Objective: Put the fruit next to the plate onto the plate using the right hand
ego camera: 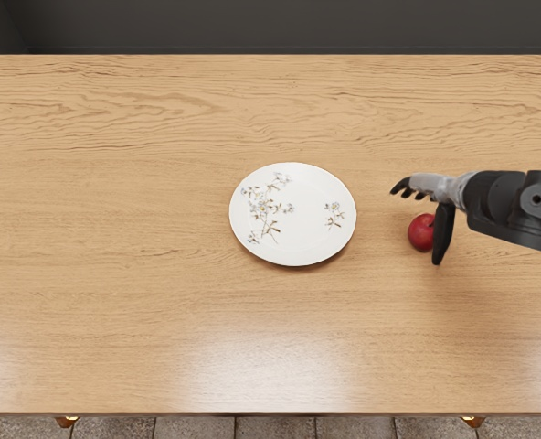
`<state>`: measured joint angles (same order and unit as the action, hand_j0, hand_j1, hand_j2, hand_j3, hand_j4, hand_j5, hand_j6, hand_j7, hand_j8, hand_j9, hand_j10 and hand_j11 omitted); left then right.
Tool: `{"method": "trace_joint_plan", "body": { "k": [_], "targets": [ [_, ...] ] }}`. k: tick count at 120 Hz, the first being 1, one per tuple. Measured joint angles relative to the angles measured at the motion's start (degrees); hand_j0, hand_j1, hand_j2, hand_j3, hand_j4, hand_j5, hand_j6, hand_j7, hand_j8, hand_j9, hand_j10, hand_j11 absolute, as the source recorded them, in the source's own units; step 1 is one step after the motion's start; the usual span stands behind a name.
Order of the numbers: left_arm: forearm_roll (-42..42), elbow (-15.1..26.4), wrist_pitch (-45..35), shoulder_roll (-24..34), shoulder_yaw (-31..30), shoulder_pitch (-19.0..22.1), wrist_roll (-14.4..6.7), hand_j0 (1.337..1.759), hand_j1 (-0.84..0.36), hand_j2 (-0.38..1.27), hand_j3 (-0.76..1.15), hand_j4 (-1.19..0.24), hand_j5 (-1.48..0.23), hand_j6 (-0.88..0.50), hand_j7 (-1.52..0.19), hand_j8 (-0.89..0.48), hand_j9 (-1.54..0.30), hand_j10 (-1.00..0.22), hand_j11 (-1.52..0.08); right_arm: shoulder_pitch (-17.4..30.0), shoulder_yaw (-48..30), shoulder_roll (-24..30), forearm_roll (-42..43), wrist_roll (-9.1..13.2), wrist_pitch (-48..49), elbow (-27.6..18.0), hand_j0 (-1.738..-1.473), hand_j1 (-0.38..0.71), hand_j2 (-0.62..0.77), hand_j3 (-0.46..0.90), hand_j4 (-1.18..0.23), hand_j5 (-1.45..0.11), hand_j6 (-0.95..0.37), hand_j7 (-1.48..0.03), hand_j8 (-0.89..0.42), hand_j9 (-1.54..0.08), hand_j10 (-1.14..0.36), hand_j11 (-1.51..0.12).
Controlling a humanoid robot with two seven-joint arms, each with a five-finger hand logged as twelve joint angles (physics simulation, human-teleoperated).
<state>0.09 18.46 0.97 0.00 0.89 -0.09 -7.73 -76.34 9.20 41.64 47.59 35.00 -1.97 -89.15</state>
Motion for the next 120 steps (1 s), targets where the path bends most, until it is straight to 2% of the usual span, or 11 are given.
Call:
{"method": "trace_joint_plan", "body": {
  "k": [58, 120],
  "targets": [
    [0.0, 0.0, 0.0, 0.0, 0.0, 0.0, 0.0, 1.658, 0.35, 0.0, 0.0, 0.0, 0.0, 0.0, 0.0, 0.0, 0.0, 0.0, 0.0, 2.13, 3.19, -2.61, 4.21, 0.0, -6.18, 0.11, -1.658, -0.1, -0.04, 0.0, -0.21, -0.27, -0.21, -0.27, -0.21, -0.27, -0.21, -0.27],
    [0.0, 0.0, 0.0, 0.0, 0.0, 0.0, 0.0, 1.658, 0.35, 0.0, 0.0, 0.0, 0.0, 0.0, 0.0, 0.0, 0.0, 0.0, 0.0, 3.18, 4.25, -2.95, 4.51, 0.0, -7.59, 1.21, -1.658, 0.06, -0.07, 0.0, -0.35, -0.45, -0.35, -0.45, -0.35, -0.45, -0.35, -0.45]
  ]
}}
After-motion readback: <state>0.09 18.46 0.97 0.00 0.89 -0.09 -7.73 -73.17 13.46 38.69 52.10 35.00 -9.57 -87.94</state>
